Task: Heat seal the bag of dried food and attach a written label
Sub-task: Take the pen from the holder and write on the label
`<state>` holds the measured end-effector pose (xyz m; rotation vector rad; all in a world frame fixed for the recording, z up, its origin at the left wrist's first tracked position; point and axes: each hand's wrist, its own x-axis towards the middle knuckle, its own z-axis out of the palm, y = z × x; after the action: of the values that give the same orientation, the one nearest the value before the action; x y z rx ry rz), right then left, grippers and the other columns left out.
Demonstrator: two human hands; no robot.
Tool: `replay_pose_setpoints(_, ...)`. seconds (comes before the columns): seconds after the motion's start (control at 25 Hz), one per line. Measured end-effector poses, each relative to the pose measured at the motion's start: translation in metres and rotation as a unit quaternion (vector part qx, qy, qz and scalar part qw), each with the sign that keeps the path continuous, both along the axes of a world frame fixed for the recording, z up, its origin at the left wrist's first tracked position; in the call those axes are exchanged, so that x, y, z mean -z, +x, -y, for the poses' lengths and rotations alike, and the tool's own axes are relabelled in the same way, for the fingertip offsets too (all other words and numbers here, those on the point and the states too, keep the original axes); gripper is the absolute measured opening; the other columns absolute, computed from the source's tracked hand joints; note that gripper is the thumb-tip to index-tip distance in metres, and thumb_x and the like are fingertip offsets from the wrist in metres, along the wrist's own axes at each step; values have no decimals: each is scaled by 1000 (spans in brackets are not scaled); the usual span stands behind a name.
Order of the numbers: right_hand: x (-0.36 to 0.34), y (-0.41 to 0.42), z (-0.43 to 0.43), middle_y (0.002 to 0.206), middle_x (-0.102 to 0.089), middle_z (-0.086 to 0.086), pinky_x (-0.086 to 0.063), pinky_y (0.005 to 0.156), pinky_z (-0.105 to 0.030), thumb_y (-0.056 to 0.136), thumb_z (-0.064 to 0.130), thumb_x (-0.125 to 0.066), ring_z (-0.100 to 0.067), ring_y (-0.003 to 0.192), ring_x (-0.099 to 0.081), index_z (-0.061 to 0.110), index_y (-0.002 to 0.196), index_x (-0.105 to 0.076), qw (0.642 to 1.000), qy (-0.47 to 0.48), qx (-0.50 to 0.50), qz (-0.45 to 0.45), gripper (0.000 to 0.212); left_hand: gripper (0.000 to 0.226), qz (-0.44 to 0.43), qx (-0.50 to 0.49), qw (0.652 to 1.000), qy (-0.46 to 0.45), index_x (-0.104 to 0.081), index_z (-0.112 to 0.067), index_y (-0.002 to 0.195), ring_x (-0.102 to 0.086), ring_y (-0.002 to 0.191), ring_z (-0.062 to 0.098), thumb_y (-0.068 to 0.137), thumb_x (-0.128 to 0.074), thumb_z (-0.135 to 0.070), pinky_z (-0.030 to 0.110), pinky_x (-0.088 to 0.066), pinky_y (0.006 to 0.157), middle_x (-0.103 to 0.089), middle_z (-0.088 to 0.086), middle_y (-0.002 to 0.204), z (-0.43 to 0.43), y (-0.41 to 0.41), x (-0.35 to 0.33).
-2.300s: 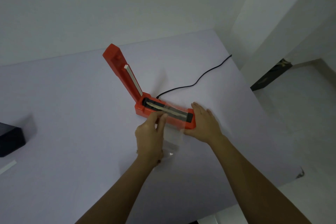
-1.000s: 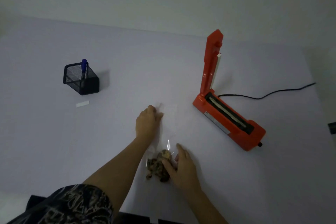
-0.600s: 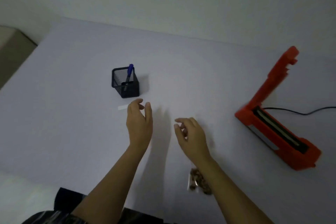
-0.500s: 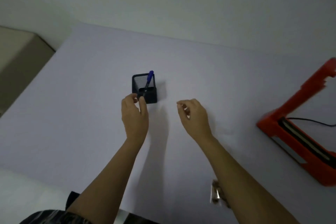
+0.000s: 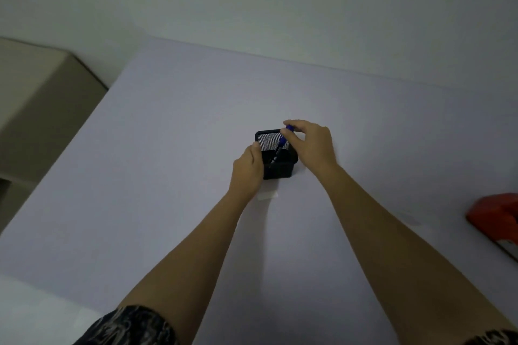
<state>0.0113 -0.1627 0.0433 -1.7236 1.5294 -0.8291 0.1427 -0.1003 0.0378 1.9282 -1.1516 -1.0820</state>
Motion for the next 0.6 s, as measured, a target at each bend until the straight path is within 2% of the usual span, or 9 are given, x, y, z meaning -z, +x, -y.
replay_pose_setpoints(0.12, -16, -2, -9, 104, -71, -5, -41, 95, -22, 86, 30, -62, -15, 107, -60, 15, 110, -67, 999, -44, 7, 14, 28, 48, 0, 2, 1000, -15, -55, -4, 111, -53, 84, 22, 101, -18, -33, 27, -37, 69, -59, 11, 97, 2, 0, 4)
replay_pose_setpoints(0.24, -50, -11, -13, 96, -71, 1, -47, 91, -21, 86, 29, -63, -8, 95, -63, 15, 108, -68, 993, -76, 57, 66, 27, 48, 2, 15, 1000, -13, -53, -2, 111, -54, 91, 26, 101, -19, -34, 32, -41, 74, -60, 16, 104, 1, 1, -1)
replay_pose_setpoints(0.32, -78, -23, -16, 91, -68, 5, -48, 86, -16, 87, 29, -62, -3, 87, -63, 14, 108, -67, 984, -92, 103, 111, 26, 48, 27, 8, 997, -74, -48, -1, 122, -51, 114, 30, 101, -21, -34, 36, -40, 95, -56, 17, 123, 0, 4, -15)
replay_pose_setpoints(0.36, -91, -30, -17, 89, -67, 5, -48, 83, -13, 87, 28, -61, -2, 84, -63, 13, 107, -67, 979, -98, 123, 133, 25, 45, 42, 9, 992, -123, -45, -3, 129, -45, 123, 25, 101, -24, -31, 29, -34, 103, -52, 13, 131, -3, 3, -28)
replay_pose_setpoints(0.4, -102, -38, -19, 89, -68, 4, -47, 79, -10, 88, 27, -61, -2, 82, -63, 13, 107, -67, 973, -101, 138, 156, 25, 42, 47, 27, 985, -166, -43, -6, 132, -43, 124, 17, 100, -28, -29, 18, -31, 102, -50, 7, 133, -7, 2, -42)
replay_pose_setpoints(0.48, -119, -54, -26, 89, -69, 2, -46, 74, -7, 88, 27, -60, 0, 80, -64, 12, 106, -67, 962, -110, 156, 195, 24, 39, 27, 106, 974, -198, -45, -14, 133, -50, 110, 4, 98, -38, -30, 3, -36, 88, -53, -6, 122, -18, -10, -68)
replay_pose_setpoints(0.6, -131, -70, -33, 92, -69, 3, -45, 74, -6, 89, 26, -60, 5, 82, -63, 13, 106, -67, 955, -113, 174, 213, 23, 29, 11, 142, 969, -199, -55, -19, 118, -59, 82, -8, 91, -55, -30, 1, -44, 69, -62, -15, 93, -33, -33, -85)
